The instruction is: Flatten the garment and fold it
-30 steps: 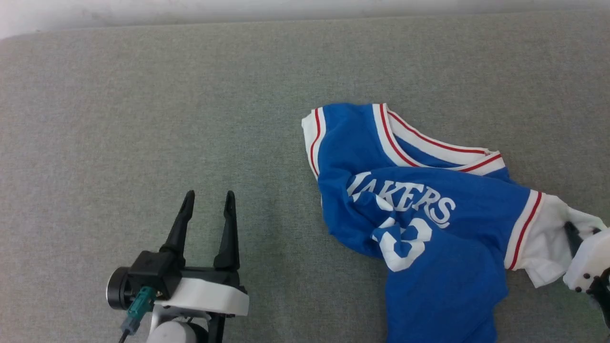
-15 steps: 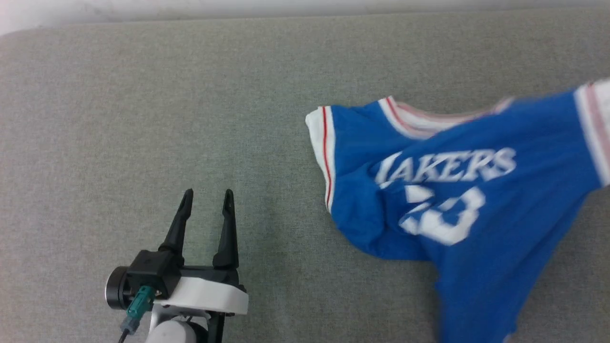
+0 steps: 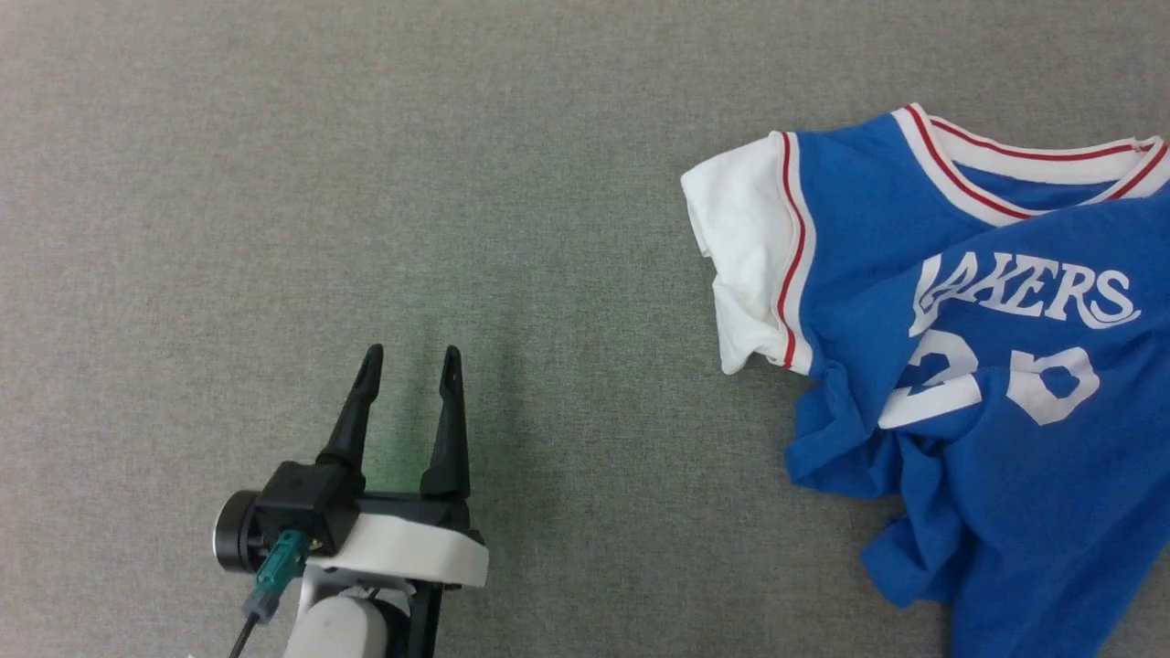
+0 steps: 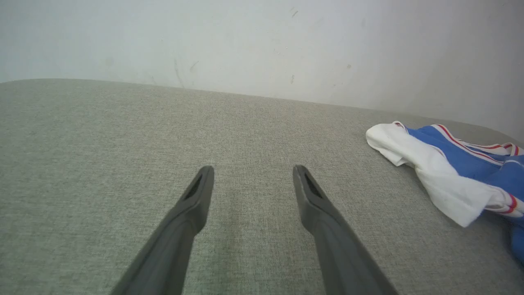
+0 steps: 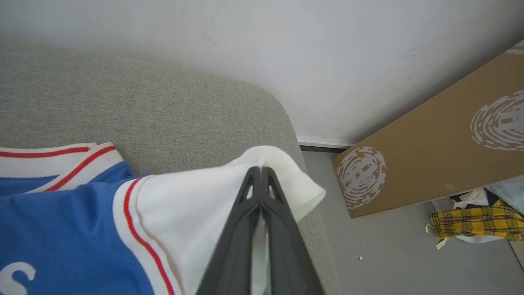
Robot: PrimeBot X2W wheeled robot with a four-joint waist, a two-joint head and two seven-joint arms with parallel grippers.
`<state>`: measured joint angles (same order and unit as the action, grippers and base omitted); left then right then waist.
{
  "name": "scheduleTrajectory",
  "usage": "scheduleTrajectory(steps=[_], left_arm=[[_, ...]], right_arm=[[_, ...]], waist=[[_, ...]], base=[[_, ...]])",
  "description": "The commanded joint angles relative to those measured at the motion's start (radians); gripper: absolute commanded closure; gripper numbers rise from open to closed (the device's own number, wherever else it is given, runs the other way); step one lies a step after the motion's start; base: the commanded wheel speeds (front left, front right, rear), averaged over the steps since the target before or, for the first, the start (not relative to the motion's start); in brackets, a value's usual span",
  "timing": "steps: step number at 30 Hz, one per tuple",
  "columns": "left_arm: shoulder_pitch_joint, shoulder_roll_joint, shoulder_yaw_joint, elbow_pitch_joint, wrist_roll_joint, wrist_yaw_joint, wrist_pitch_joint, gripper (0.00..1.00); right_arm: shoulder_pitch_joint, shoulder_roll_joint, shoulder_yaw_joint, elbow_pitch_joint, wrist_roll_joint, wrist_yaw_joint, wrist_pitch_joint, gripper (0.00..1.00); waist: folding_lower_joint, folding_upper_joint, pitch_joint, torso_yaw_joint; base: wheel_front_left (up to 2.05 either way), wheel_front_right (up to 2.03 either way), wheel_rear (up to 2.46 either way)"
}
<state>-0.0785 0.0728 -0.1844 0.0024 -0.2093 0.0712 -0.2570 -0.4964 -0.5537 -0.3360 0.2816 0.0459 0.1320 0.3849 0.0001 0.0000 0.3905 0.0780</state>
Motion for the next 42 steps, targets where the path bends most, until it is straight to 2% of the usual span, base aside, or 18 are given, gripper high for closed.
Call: scheduleTrajectory(steps=[1,2,3,7,11,18,22,27,31,35,38,42], left_arm=[[-0.019,0.000,-0.002,0.003,0.014,-0.007,-0.005,0.00],[-0.023,-0.001,-0.004,0.005,0.015,-0.008,-0.005,0.00],[-0.026,-0.001,-0.005,0.008,0.016,-0.008,-0.005,0.00],[-0.027,0.000,-0.005,0.019,0.017,-0.009,-0.005,0.00],[-0.008,0.005,0.002,0.027,0.014,-0.009,-0.005,0.00],[0.046,0.016,0.015,0.022,0.004,-0.007,-0.005,0.00],[0.081,0.024,0.022,0.013,-0.002,-0.005,-0.005,0.00],[0.122,0.031,0.030,0.001,-0.008,0.002,-0.005,0.00],[0.139,0.029,0.038,-0.005,-0.021,0.015,0.008,0.00],[0.100,0.045,0.032,-0.033,-0.015,0.008,0.031,0.00],[0.013,0.077,0.010,-0.045,0.015,-0.014,0.077,0.00],[-0.161,0.109,-0.045,-0.029,0.060,-0.061,0.197,0.00]], right_arm=[[0.005,0.006,-0.008,0.006,-0.010,-0.001,-0.009,0.65],[0.007,0.015,-0.013,0.018,-0.015,-0.001,-0.017,0.24],[0.009,0.023,-0.016,0.027,-0.018,-0.001,-0.024,0.00],[-0.004,0.060,-0.021,0.036,-0.007,-0.001,-0.066,0.00],[-0.004,0.118,-0.014,-0.014,0.046,-0.001,-0.110,0.00],[0.135,0.264,0.012,-0.274,0.128,-0.001,-0.164,0.00],[0.279,0.371,-0.006,-0.429,0.097,-0.001,-0.239,0.00],[0.461,0.484,-0.022,-0.535,0.046,-0.001,-0.330,0.00],[0.554,0.502,-0.028,-0.549,0.072,-0.001,-0.367,0.00],[0.573,0.503,-0.021,-0.540,0.114,-0.001,-0.390,0.00],[0.552,0.503,-0.023,-0.545,0.110,-0.001,-0.400,0.00],[0.514,0.503,-0.016,-0.566,0.109,-0.001,-0.399,0.00]], waist=[[-0.0001,0.0000,0.004,-0.001],[-0.0001,0.0000,0.004,-0.003],[-0.0001,0.0000,0.002,-0.005],[-0.0001,0.0000,-0.027,-0.019],[-0.0001,0.0000,-0.078,-0.036],[-0.0001,0.0000,-0.166,-0.054],[-0.0001,0.0000,-0.199,-0.052],[-0.0001,0.0000,-0.217,-0.048],[-0.0001,0.0000,-0.217,-0.056],[-0.0001,0.0000,-0.198,-0.076],[-0.0001,0.0000,-0.174,-0.088],[-0.0001,0.0000,-0.129,-0.100]], base=[[0.00,0.00,0.00],[0.00,0.00,0.00],[0.00,0.00,0.00],[0.00,0.00,0.00],[0.00,0.00,0.00],[0.00,0.00,0.00],[0.00,0.00,0.00],[0.00,0.00,0.00],[0.00,0.00,0.00],[0.00,0.00,0.00],[0.00,0.00,0.00],[0.00,0.00,0.00]])
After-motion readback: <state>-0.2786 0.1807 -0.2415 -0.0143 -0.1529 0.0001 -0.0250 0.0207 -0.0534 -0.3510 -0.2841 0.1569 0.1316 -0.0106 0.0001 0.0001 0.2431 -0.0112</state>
